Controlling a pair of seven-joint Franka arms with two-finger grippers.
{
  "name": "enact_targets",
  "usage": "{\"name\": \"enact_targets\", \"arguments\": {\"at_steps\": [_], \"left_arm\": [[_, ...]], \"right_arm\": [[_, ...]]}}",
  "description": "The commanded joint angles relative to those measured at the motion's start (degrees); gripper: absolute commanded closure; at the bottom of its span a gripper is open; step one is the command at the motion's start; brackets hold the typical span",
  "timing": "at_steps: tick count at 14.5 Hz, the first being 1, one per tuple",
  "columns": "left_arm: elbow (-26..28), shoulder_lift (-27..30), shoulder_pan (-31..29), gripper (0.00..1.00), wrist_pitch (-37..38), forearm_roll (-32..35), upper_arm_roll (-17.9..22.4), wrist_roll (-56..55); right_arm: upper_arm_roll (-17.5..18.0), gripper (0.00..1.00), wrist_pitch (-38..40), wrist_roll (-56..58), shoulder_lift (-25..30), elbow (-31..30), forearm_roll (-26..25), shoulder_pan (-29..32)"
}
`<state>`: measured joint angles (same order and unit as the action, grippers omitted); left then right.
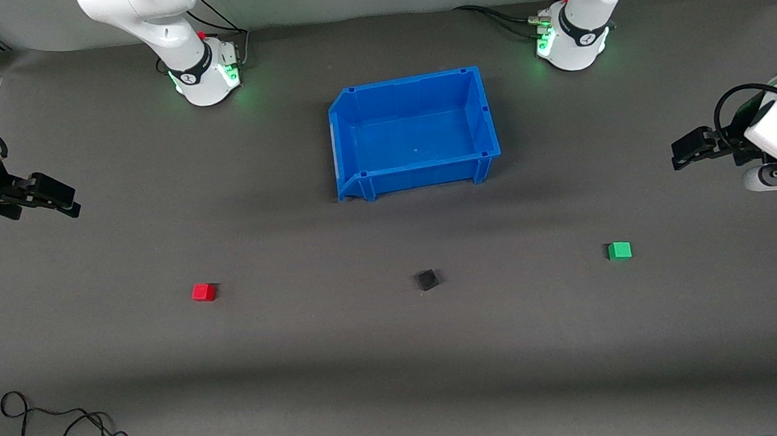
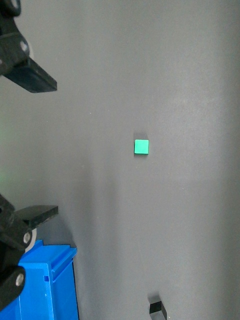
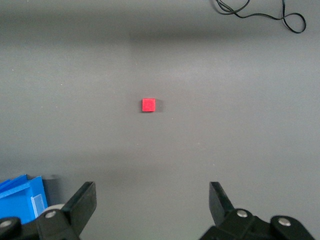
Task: Attach green and red cubes to black cube
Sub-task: 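Move the right gripper toward the red cube while the left gripper approaches the green cube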
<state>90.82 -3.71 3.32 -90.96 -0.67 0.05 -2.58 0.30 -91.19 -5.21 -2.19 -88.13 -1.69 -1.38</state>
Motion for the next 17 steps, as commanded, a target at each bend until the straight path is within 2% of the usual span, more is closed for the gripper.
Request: {"name": "enact_targets", "arguments": {"at_steps": [1,6,8,10,14,17], "left_arm": [[-0.9,0.3,0.1,0.00,0.9,0.8,0.1,0.8],[-0.9,0.3,0.1,0.00,0.9,0.8,0.1,0.6],[-0.9,0.3,0.1,0.00,1.0,0.8,0.1,-0.1],[-0.9,0.4,0.1,0.00,1.9,0.8,0.2,-1.3],[-1.0,0.2,-0.2,0.00,4.1,-0.3,0.2,-23.5],[-0.4,0.1,-0.7,0.00,4.0,-3.8,0.3,-42.0]], "right_arm": [[0.1,0.00,0.6,-1.4,-0.3,1.3,1.9,-0.5],[-0.1,0.00,1.0,-3.3,-0.1,0.2,2.0,0.1],[-0.1,0.00,1.0,-16.0,0.5,-1.8,2.0,-0.4],[-0.1,0.00,1.0,-21.7,0.4,-2.9,2.0,-0.5],[-0.2,0.00,0.7,-21.5,-3.1,-2.1,1.8,-0.3],[-0.1,0.00,0.4,-22.6,-6.2,2.1,3.1,0.1]]}}
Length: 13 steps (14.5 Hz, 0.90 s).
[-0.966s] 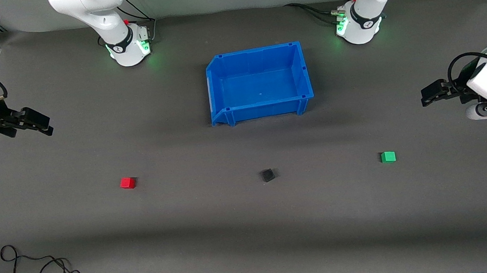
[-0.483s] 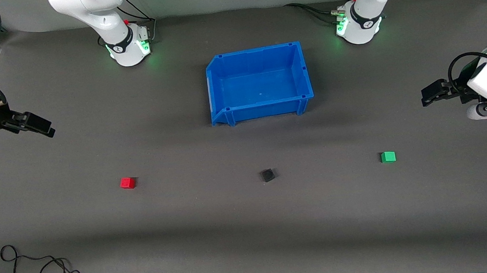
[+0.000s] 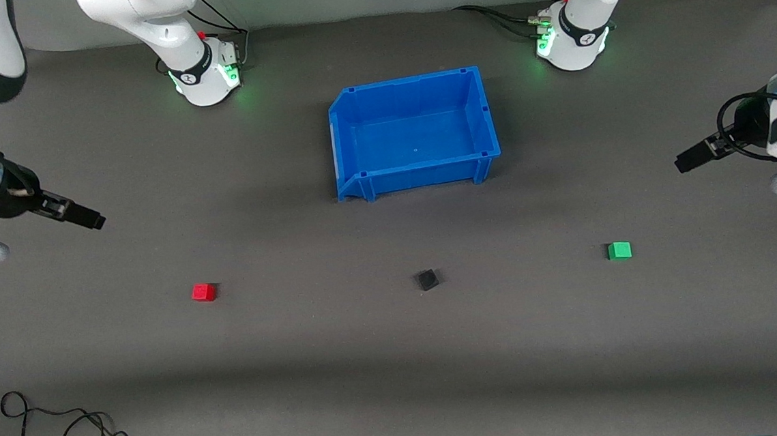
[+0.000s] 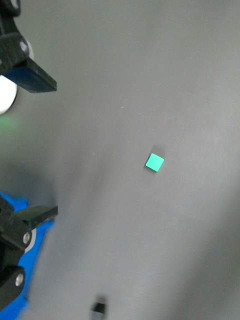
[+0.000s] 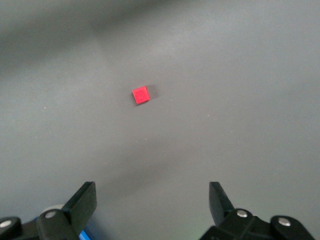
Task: Attach green and red cubes to black cube
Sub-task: 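Move the right gripper toward the red cube while the left gripper approaches the green cube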
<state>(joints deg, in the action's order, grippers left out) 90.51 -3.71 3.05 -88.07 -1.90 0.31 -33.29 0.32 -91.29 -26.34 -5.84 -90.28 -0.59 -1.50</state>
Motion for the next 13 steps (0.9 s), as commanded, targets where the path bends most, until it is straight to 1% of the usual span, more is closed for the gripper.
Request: {"name": "enact_targets", "arguments": {"at_steps": [1,2,3,4,6,7,8,10,12,13], "left_arm": [[0.8,0.1,-1.7,0.00,0.5,-3.7,0.0,-16.8],[1.3,0.1,-2.2,0.00,0.0,-4.2,-0.1,-21.3],[1.7,0.0,-2.3,0.00,-0.6,-6.5,0.1,-25.7],[2.2,0.0,-4.0,0.00,-1.1,-8.5,0.3,-30.8],[5.1,0.3,-5.5,0.00,-3.8,-11.3,0.3,-39.9],[7.3,0.8,-5.7,0.00,-5.8,-11.7,0.4,-43.2],[9.5,1.2,-6.1,0.00,-7.5,-11.9,0.6,-45.5],[14.8,2.2,-7.8,0.00,-11.7,-15.5,0.7,-46.3],[23.1,4.3,-9.7,0.00,-19.4,-17.5,0.7,-46.3],[26.0,4.5,-9.7,0.00,-22.6,-18.1,0.7,-45.6]], "right_arm": [[-0.2,0.00,0.5,-3.7,-2.8,4.8,4.1,0.4],[-0.2,0.00,0.4,-7.3,-3.2,4.7,6.2,0.5],[-0.2,0.00,1.1,-9.5,-3.7,4.2,6.6,0.4],[-0.3,0.00,1.8,-10.2,-4.2,2.9,6.6,0.2],[-0.7,0.00,1.8,-12.9,-4.8,1.4,6.6,0.6],[-1.5,0.00,1.7,-17.0,-5.3,0.8,6.6,0.4],[-1.6,0.00,1.1,-22.8,-5.8,-0.2,6.6,0.4],[-1.6,0.01,0.4,-35.1,-7.8,-1.0,6.6,0.0],[-1.6,0.02,-0.8,-40.6,-8.7,-1.5,5.9,-0.4],[-1.6,0.02,-1.4,-40.8,-9.0,-3.3,3.2,-0.8]]}}
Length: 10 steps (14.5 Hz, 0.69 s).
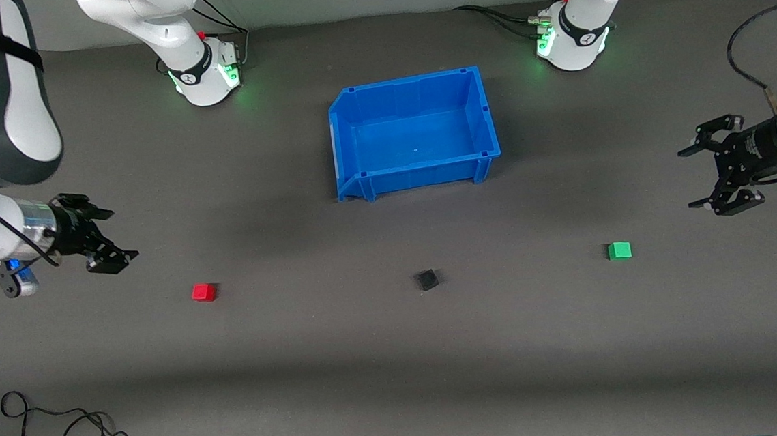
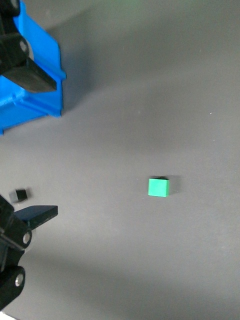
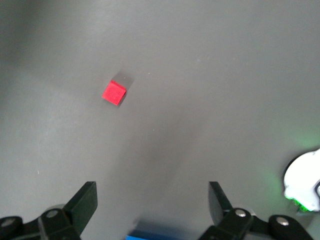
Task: Attach green and red cubes to black cube
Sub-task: 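Move the right gripper toward the red cube while the left gripper approaches the green cube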
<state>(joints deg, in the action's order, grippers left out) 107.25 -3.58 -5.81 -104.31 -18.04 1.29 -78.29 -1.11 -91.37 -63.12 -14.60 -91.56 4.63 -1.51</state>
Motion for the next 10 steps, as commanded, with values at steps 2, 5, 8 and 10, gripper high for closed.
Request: {"name": "enact_targets", "arguments": {"at_steps": [2,5,8,10], "left_arm": [[14.0,4.0,-0.7,0.00,-12.5,-3.2,-0.3,-0.4],[20.8,2.8,-0.3,0.00,-22.4,-7.1,-0.3,1.5],[23.1,-1.5,-0.2,0.00,-28.0,-11.4,-0.3,7.2],[23.1,-5.3,0.0,0.00,-30.7,-11.7,-0.7,9.4]], "right_arm": [[-0.3,0.02,-9.0,-4.7,0.6,-8.3,-5.3,-1.7],[-0.6,0.02,-18.5,-10.8,1.7,-15.4,-5.4,-1.8],[-0.6,0.02,-25.2,-14.8,1.7,-20.1,-5.7,-1.9],[-0.6,0.02,-29.6,-14.8,0.7,-22.5,-6.1,-1.7]]}}
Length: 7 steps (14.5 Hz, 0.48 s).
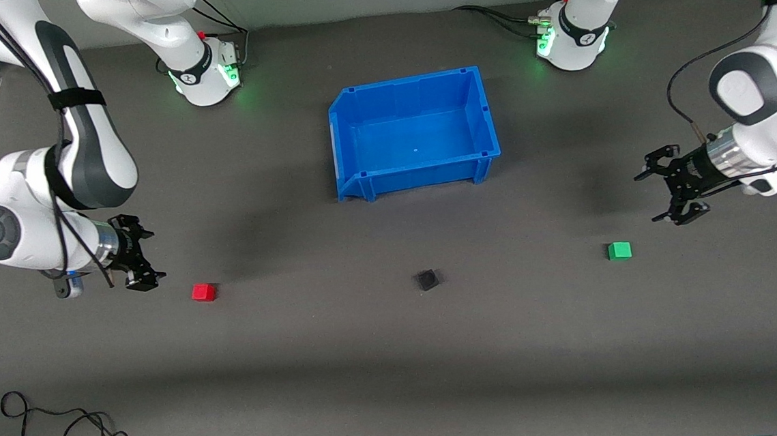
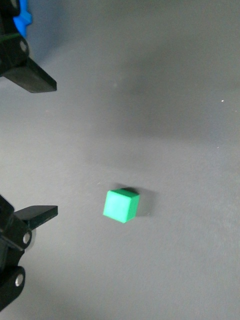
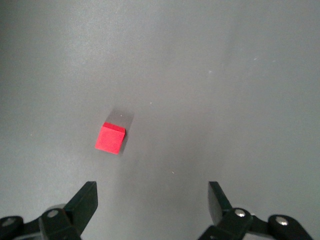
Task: Attach green and red cubes to black cube
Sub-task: 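Lower and close the right gripper on the red cube while the left gripper grasps green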
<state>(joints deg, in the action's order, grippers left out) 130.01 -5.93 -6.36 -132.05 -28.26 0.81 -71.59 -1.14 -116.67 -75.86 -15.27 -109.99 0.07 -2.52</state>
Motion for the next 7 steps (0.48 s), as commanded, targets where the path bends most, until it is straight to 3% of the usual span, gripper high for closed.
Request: {"name": "enact_targets", "arguments": {"at_steps": [1,7], "left_arm": [[0.3,-4.7,1.2,0.00,-4.4,-1.5,-0.2,4.3],[-0.7,-13.8,2.1,0.00,-12.6,-2.8,-0.4,11.2]], "right_arm": [[-0.5,0.02,-5.7,-2.2,0.3,-4.4,-1.6,-0.7],[-0.6,0.04,-10.4,-3.8,-5.6,-5.1,-1.5,-0.4]]}}
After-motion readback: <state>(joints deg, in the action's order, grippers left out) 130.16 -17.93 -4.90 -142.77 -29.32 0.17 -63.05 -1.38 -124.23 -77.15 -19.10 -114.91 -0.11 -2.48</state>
